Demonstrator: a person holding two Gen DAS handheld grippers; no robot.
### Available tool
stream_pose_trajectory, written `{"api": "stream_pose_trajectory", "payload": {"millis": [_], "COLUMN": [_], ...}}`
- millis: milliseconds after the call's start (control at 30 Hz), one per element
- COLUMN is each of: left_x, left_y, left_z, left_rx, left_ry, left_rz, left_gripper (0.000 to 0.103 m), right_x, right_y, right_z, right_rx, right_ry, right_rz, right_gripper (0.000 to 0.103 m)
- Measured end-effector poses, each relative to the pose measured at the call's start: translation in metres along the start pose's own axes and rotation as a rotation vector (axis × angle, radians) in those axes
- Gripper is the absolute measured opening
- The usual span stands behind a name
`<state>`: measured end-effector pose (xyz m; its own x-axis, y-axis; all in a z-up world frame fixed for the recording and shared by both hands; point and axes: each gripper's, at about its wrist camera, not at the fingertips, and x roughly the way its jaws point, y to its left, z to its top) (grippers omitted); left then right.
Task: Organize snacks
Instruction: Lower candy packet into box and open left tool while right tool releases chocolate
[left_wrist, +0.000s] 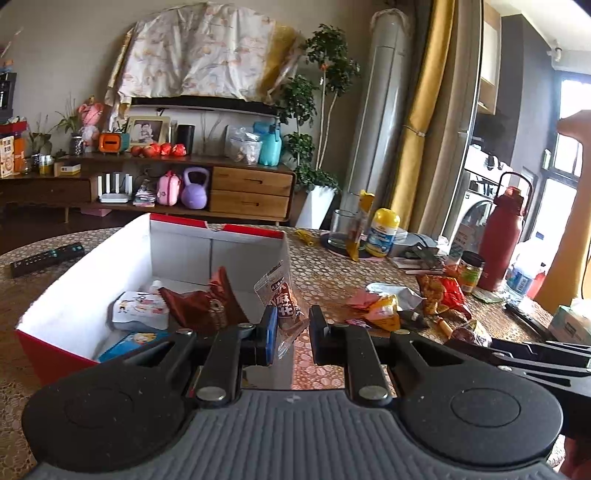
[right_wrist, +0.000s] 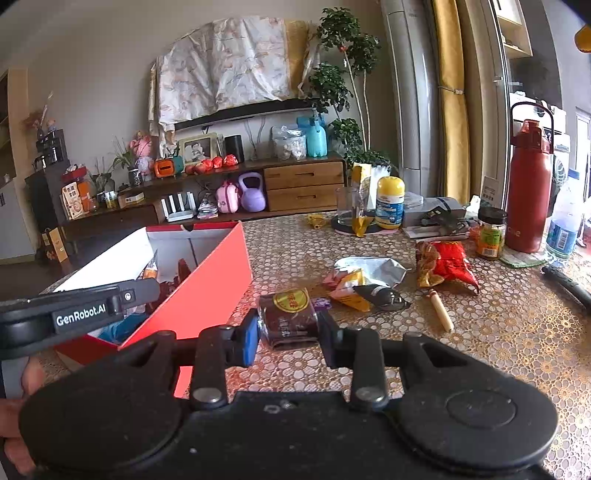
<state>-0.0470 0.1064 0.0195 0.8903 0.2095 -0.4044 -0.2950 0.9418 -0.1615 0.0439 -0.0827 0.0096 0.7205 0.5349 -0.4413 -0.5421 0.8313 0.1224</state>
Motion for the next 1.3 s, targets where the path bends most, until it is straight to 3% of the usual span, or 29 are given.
{"api": "stream_pose_trajectory", "payload": {"millis": [367,533,867,1067,1167,1300], "left_x": [-0.008,-0.004,0.021,0.036,0.046,0.055], "left_y": [0.031,0.059,0.119,0.127,0.130,0.129], "left_z": [0.008,0.015,0.033,0.034,0.030,0.031], "left_rx": [-0.032,-0.058,-0.134,-0.111,-0.122,-0.106], "left_ry": [-0.014,0.002,0.153,0.251,0.320,0.354], "left_rz": [0.057,0.124,0.161,0.183,0.181,0.197], "left_gripper": [0.018,0.018,0.018,0.018,0.018,0.018], "right_x": [-0.004,0.001,0.038,0.084,0.113,0.147], "right_y": [0.026,0.049,0.111,0.139,0.144,0.155], "right_z": [0.002,0.008,0.032,0.043,0.048,0.043], "right_rx": [-0.037,-0.074,-0.203,-0.295,-0.310,-0.365], "right_ry": [-0.008,-0.010,0.025,0.141,0.234,0.397], "right_rz": [0.048,0.101,0.235,0.287,0.302,0.329], "right_gripper": [0.031,0.031,0.031,0.031,0.031,0.032]}}
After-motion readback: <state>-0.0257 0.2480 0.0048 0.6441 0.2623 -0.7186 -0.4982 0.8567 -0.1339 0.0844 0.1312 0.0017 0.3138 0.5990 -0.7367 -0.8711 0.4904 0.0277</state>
